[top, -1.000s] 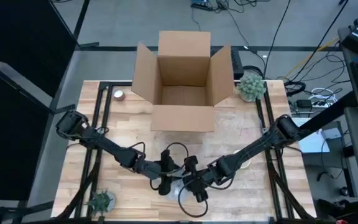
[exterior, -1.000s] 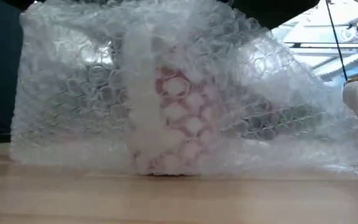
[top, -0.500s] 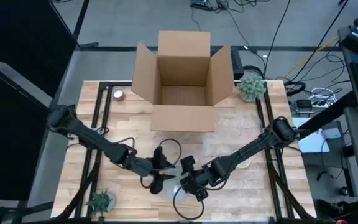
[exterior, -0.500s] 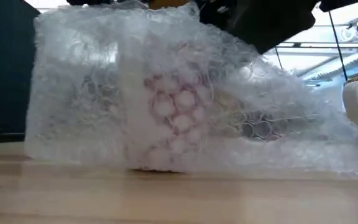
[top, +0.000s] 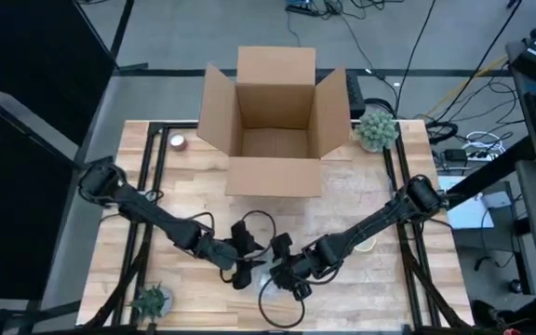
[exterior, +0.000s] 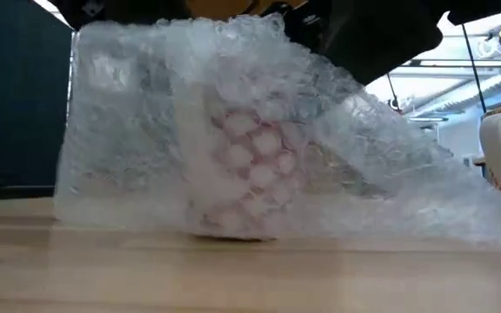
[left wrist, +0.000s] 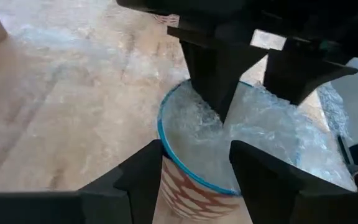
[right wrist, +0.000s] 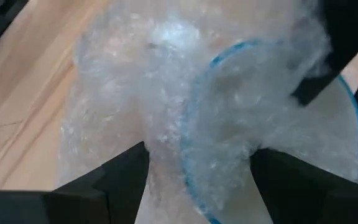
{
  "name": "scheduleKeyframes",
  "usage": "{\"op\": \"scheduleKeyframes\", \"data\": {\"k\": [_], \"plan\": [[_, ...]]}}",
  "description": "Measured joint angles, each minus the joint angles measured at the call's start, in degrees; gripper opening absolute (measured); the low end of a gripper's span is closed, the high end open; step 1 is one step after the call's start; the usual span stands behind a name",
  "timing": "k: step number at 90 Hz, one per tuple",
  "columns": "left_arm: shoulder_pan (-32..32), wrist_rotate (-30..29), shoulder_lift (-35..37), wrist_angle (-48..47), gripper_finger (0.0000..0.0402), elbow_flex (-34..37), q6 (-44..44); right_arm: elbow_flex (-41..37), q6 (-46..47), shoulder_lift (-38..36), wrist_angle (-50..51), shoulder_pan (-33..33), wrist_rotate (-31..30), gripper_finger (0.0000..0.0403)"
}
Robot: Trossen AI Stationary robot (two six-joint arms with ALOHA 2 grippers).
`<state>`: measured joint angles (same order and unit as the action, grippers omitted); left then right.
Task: Wrap mug
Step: Wrap the red cup with the left transparent bubble wrap
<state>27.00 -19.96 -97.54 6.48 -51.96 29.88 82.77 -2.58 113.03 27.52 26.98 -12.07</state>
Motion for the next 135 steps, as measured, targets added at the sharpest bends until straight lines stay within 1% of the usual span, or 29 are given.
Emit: {"op": "scheduleKeyframes", "data": {"k": [16,38,45,57,63,69,75,83,94,101,106,120,135], "plan": [[-0.07,0.04,-0.21,0.62,0.018,0.01,-0.14,2.83,1.04,0.22,3.67,-0.04,0.1,0.0256],[-0.07,0.06,-0.08,1.64,0.018,0.11,-0.23,11.58,5.38,0.19,17.93,-0.01,0.25,0.0256],[-0.07,0.06,-0.11,1.76,0.018,0.12,-0.24,14.17,6.98,0.09,21.02,0.02,0.23,0.0256],[-0.04,0.08,-0.11,2.05,0.018,0.15,-0.3,15.98,8.07,0.07,20.33,-0.45,0.24,0.0255],[-0.04,0.08,-0.11,2.11,0.018,0.15,-0.3,16.06,9.44,0.08,19.46,-1.19,0.13,0.0248],[-0.04,0.26,-0.13,2.16,0.018,0.15,-0.3,16.06,11.39,0.4,19.99,-2.18,0.01,0.023],[-0.04,0.36,-0.13,2.18,0.018,0.15,-0.27,15.95,12.69,0.99,20.92,-3.23,0.01,0.0199],[-0.04,0.39,-0.13,2.23,0.018,0.15,-0.25,15.5,13.98,1.11,20.88,-4.39,0.36,0.0143],[-0.04,0.36,-0.13,2.23,0.018,0.15,-0.32,14.09,15.23,1.06,19.19,-5.35,2.65,0.006],[-0.04,0.36,-0.13,2.25,0.018,0.15,-0.3,13.14,15.47,1.67,18.27,-5.44,3.27,0.0017],[-0.04,0.36,-0.13,2.27,0.018,0.15,-0.32,12.89,15.49,2.5,17.6,-5.4,3.33,0.0007],[-0.04,0.32,-0.15,2.4,0.018,0.15,-0.43,13.12,16.76,6.3,15.7,-5.31,4.05,0.0013],[-0.09,0.25,-0.15,2.53,0.018,0.15,-0.59,13.23,16.49,8.77,14.81,-5.4,6.5,0.0002]]}}
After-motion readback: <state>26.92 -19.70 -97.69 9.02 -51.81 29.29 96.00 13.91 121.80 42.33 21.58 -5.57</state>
